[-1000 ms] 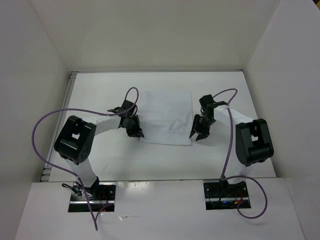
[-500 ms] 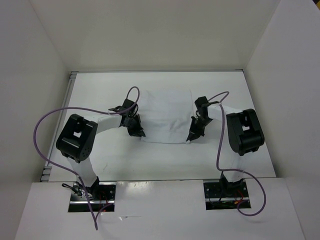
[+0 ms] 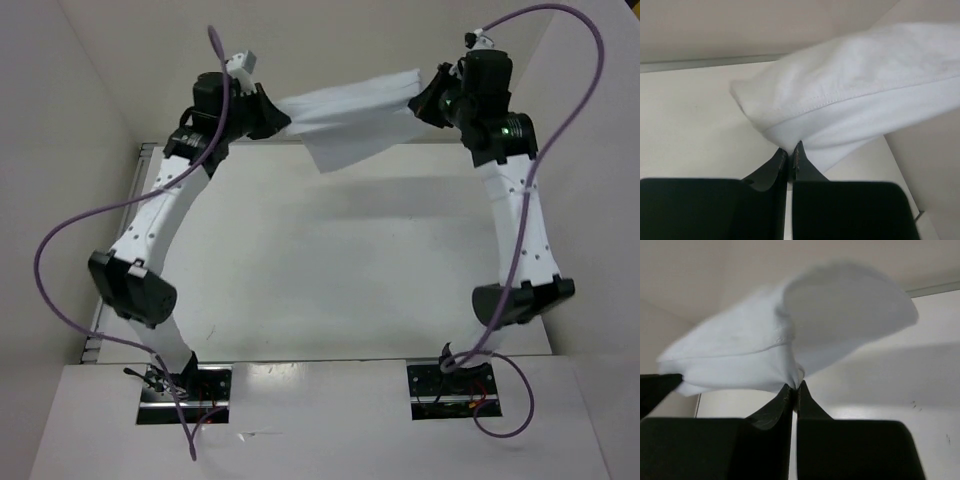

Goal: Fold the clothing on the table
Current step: Fold the skirt

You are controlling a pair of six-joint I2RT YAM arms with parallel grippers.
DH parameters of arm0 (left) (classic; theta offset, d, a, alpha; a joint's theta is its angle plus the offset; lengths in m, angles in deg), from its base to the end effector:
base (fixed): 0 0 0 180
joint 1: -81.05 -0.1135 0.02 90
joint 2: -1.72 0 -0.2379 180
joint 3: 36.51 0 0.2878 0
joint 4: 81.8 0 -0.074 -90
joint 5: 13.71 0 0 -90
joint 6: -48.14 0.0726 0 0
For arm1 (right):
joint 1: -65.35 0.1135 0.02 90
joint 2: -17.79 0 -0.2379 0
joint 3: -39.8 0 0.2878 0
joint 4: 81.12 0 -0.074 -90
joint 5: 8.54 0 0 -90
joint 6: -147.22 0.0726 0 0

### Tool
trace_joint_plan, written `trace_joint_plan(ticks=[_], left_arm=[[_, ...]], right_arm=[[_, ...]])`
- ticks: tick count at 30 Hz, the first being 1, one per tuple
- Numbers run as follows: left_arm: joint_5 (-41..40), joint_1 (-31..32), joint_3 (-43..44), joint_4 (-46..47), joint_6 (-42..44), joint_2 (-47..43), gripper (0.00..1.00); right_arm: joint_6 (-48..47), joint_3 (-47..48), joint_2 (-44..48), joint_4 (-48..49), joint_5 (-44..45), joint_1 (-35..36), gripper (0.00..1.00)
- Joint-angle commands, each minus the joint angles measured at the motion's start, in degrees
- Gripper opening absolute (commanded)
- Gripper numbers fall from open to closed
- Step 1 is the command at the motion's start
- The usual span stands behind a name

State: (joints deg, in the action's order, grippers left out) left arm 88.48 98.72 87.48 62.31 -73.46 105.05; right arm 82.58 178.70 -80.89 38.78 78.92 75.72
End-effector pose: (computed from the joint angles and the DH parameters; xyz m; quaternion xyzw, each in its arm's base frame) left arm 0.4565 -0.1615 0.4085 -0.0318 0.7921 -0.3283 0.5136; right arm 0.4061 0.0776 0.4847 0.0941 0.8130 0.1934 0.5410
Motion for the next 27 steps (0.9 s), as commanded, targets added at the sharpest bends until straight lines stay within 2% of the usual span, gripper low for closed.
trace_joint_plan(ticks=[1,2,3,4,7,8,12,16,21,26,27], left_arm=[[0.2,-0.8,-9.18,-5.42,4.61,-5.41,0.0],[1.34,-0.8,-13.31,-4.19,3.92,-8.12,0.0],[3.09,-0.8,-21.79,-3.31,2.95,-9.88,0.0],[6.5,-0.8,-25.88,-2.34,2.25,-12.08,0.0],[11.79,1.13,-35.38,0.48,0.14,-23.49,0.0],[14.33,1.83,-39.06,0.48,-0.48,-29.61,0.0],[20.06,2.37,-40.77,-5.66,-3.03,-43.54,0.0],[23.23,2.37,-40.24,-8.4,-7.07,-51.73,0.0],[23.51,2.37,-40.95,-5.32,-8.23,-49.38,0.0],[21.04,2.37,-38.41,-4.01,-2.61,-32.08,0.0],[20.43,1.58,-35.09,-4.0,-0.68,-29.0,0.0]], right_arm=[[-2.25,-14.28,4.16,-5.47,0.18,0.35,0.0],[-1.55,-19.33,6.28,-4.06,-0.52,0.96,0.0],[-1.55,-24.08,8.56,-2.91,-2.27,1.84,0.0],[-0.76,-31.87,13.28,-2.29,-3.24,2.8,0.0],[0.47,-40.26,20.69,-3.95,-6.75,5.0,0.0],[0.47,-41.43,26.02,-5.7,-8.08,6.58,0.0],[1.61,-43.28,36.6,-13.35,-15.11,7.12,0.0],[4.86,-43.28,44.44,-13.54,-21.35,7.65,0.0],[5.75,-40.65,41.91,-8.9,-22.68,8.17,0.0],[1.72,-40.65,31.98,-1.95,-22.68,6.86,0.0],[0.84,-39.95,27.35,-0.89,-23.2,6.16,0.0]])
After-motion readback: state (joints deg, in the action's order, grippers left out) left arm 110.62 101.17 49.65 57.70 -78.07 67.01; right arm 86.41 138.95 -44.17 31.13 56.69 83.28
